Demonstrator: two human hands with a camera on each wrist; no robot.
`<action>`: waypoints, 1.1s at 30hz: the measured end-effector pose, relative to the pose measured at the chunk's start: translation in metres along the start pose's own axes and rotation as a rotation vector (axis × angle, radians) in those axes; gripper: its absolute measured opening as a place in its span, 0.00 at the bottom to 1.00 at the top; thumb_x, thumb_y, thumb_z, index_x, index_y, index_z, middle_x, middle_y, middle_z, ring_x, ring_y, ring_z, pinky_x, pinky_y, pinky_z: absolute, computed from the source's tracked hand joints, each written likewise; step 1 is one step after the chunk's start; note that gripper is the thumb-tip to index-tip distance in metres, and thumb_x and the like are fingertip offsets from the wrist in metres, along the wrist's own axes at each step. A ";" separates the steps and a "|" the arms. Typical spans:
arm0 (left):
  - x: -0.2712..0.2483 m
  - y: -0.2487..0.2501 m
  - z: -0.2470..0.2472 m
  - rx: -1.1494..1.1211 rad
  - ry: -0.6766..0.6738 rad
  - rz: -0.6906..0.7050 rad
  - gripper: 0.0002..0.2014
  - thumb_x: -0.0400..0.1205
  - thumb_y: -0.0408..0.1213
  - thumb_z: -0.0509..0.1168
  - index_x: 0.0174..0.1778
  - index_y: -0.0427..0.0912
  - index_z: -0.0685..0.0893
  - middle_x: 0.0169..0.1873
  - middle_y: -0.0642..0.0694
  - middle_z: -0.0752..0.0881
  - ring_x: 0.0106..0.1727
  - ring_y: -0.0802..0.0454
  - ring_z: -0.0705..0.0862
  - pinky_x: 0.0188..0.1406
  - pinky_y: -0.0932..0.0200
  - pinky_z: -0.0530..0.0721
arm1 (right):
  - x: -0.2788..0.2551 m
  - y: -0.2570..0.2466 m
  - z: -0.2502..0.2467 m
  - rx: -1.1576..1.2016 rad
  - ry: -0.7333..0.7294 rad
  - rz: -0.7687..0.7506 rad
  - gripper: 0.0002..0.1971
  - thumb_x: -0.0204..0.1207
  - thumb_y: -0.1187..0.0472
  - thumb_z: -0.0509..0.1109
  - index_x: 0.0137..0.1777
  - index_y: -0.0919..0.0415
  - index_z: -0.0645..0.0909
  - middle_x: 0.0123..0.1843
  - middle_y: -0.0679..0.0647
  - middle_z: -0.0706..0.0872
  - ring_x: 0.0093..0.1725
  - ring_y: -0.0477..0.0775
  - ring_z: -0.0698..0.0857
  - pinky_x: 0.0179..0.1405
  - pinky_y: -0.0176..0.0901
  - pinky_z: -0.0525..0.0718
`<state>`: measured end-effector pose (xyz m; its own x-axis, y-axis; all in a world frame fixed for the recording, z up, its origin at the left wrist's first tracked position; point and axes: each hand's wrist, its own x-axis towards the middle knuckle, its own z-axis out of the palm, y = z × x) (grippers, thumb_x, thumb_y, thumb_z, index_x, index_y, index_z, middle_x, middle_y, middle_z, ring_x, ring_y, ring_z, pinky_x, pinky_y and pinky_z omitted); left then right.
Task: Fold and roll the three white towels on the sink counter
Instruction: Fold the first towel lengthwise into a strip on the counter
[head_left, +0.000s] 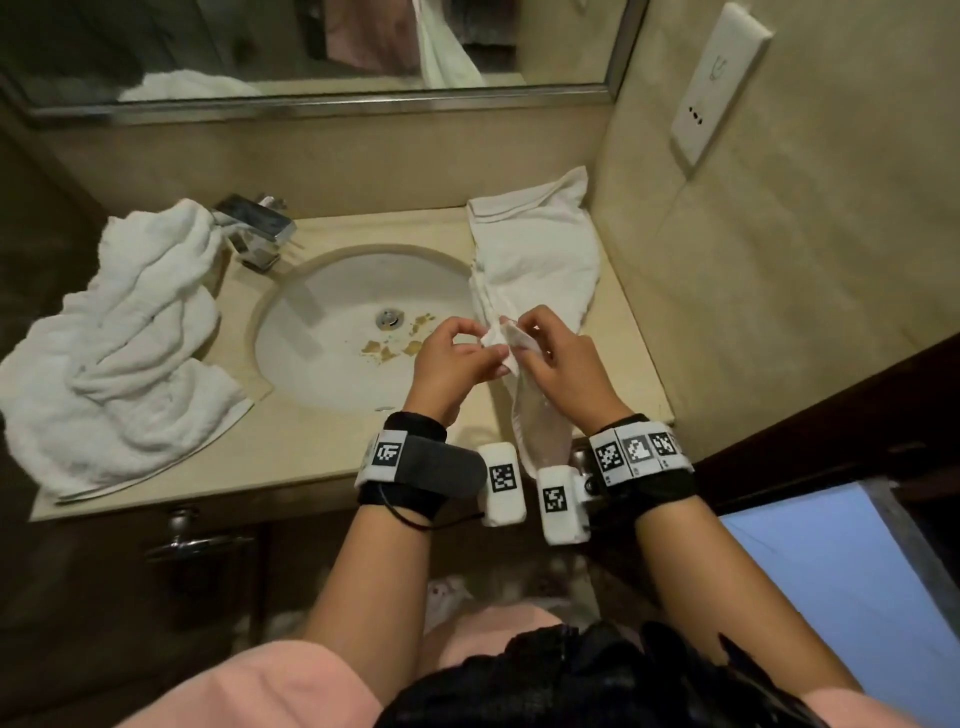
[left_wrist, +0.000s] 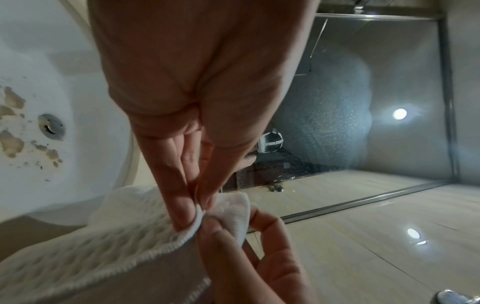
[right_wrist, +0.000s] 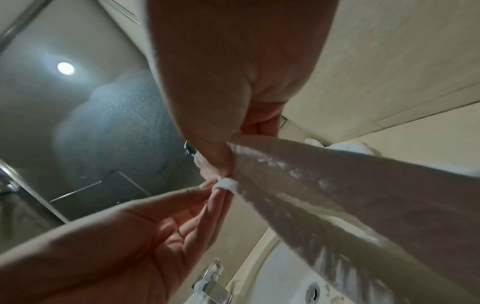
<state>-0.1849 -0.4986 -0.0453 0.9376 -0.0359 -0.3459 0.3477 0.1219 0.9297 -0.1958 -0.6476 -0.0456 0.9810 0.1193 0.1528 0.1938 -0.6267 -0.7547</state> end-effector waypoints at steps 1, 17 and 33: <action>-0.002 0.001 0.001 0.002 -0.001 0.000 0.12 0.76 0.22 0.71 0.49 0.38 0.77 0.34 0.39 0.85 0.37 0.46 0.87 0.44 0.57 0.90 | -0.002 0.002 0.001 -0.003 -0.007 -0.013 0.04 0.82 0.55 0.66 0.51 0.54 0.75 0.38 0.48 0.87 0.34 0.49 0.83 0.36 0.46 0.78; -0.013 0.003 0.012 -0.081 0.087 -0.083 0.06 0.80 0.24 0.64 0.42 0.38 0.77 0.35 0.43 0.83 0.33 0.52 0.83 0.37 0.61 0.89 | 0.015 -0.010 -0.038 0.191 0.531 -0.095 0.07 0.81 0.57 0.68 0.53 0.60 0.76 0.30 0.46 0.80 0.26 0.39 0.77 0.23 0.32 0.74; -0.020 0.002 0.018 -0.106 0.040 -0.096 0.03 0.80 0.23 0.61 0.47 0.33 0.78 0.37 0.38 0.84 0.37 0.48 0.85 0.42 0.59 0.89 | -0.004 0.014 -0.002 -0.104 0.073 -0.200 0.14 0.77 0.68 0.69 0.60 0.60 0.87 0.48 0.56 0.92 0.45 0.55 0.90 0.50 0.35 0.82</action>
<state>-0.2030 -0.5150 -0.0341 0.8983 -0.0130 -0.4392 0.4307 0.2240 0.8743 -0.1968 -0.6582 -0.0552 0.9194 0.1956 0.3412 0.3791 -0.6723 -0.6358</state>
